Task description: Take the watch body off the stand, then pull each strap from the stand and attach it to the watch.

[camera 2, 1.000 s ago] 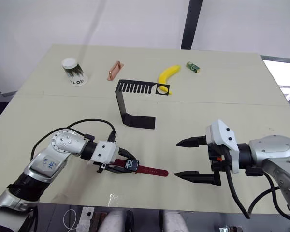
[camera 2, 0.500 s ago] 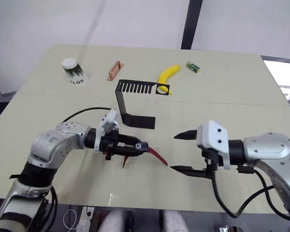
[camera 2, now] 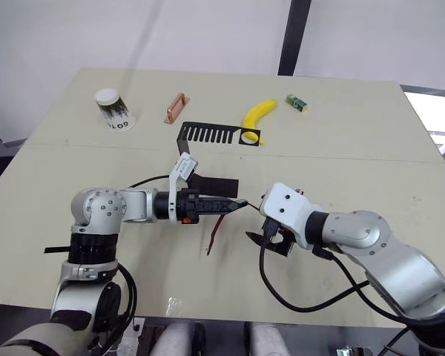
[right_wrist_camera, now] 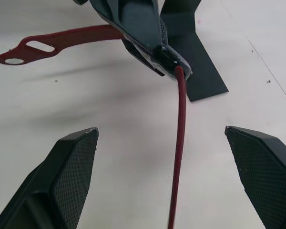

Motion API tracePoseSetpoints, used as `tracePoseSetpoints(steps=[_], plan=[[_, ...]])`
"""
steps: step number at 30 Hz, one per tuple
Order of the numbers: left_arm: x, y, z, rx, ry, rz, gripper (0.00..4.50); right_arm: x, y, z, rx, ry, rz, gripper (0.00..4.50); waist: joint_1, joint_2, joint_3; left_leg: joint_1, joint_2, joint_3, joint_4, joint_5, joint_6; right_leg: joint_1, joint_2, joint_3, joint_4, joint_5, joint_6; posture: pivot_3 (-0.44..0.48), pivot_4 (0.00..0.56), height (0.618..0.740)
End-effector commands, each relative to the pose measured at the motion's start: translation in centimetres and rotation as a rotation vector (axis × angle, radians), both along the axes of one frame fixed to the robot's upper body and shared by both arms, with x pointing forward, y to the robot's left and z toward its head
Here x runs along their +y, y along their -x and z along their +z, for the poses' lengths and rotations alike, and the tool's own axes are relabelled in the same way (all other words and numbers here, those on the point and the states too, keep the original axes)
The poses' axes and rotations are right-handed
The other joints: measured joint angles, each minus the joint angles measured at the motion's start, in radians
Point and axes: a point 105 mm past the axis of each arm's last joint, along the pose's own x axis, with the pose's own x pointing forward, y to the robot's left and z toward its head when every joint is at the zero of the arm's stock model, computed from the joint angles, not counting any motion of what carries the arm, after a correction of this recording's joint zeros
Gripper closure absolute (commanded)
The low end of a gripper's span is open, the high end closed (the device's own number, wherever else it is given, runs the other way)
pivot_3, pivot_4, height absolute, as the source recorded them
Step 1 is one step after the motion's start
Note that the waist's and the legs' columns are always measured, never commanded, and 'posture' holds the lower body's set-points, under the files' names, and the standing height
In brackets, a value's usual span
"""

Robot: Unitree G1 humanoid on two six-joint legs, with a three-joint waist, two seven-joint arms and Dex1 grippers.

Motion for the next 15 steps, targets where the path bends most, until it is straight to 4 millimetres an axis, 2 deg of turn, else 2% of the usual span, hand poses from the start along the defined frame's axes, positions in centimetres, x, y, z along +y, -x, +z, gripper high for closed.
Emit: tracePoseSetpoints(steps=[1,2,5,8,15], plan=[[-0.23,0.12,0.84,-0.017,0.036,-0.012,2.89,0.38,-0.46,1.13,-0.088,0.001,-0.016,0.01,0.0,0.0,0.0,0.0,0.0,0.0,0.0,0.0,0.0,0.0,0.0,0.0,0.0,0.0,0.0,0.0,0.15,0.74],[-0.26,0.11,0.84,-0.016,0.037,-0.011,2.89,0.46,-0.53,1.16,-0.093,0.001,-0.015,0.01,0.0,0.0,0.0,0.0,0.0,0.0,0.0,0.0,0.0,0.0,0.0,0.0,0.0,0.0,0.0,0.0,0.15,0.74],[-0.38,0.03,0.91,-0.015,0.041,-0.008,2.89,0.69,-0.77,1.26,-0.103,-0.001,-0.011,0.8,0.002,0.0,0.0,0.0,0.0,0.0,0.0,0.0,0.0,0.0,0.0,0.0,0.0,0.0,0.0,0.0,0.15,0.74],[-0.46,-0.04,0.88,-0.017,0.039,-0.003,2.89,0.86,-0.99,1.35,-0.111,0.006,-0.006,2.19,0.002,0.0,0.0,0.0,0.0,0.0,0.0,0.0,0.0,0.0,0.0,0.0,0.0,0.0,0.0,0.0,0.15,0.74],[-0.52,0.01,0.94,-0.023,0.037,-0.003,2.89,1.01,-1.29,1.56,-0.121,0.006,-0.005,2.19,0.001,0.0,0.0,0.0,0.0,0.0,0.0,0.0,0.0,0.0,0.0,0.0,0.0,0.0,0.0,0.0,0.15,0.74]])
